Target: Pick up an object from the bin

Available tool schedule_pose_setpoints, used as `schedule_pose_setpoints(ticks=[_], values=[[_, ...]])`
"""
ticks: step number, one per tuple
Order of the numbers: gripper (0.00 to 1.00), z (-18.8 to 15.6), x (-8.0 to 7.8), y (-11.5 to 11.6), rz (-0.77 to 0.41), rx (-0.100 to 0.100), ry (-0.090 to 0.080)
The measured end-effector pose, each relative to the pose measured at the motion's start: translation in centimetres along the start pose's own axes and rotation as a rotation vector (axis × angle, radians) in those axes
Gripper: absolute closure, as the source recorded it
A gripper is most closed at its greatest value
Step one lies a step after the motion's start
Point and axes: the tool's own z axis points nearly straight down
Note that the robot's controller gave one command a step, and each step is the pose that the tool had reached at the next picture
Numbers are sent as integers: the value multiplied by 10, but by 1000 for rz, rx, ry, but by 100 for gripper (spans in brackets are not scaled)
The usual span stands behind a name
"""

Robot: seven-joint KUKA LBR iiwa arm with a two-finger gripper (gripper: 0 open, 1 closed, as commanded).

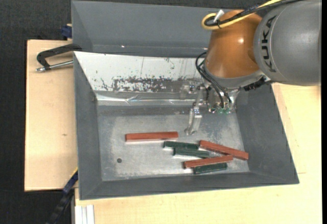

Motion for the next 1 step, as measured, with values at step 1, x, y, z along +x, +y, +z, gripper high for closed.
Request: schedule_pose_setpoints(ticks=[1], values=[[0, 35, 21, 3, 70, 0, -5]])
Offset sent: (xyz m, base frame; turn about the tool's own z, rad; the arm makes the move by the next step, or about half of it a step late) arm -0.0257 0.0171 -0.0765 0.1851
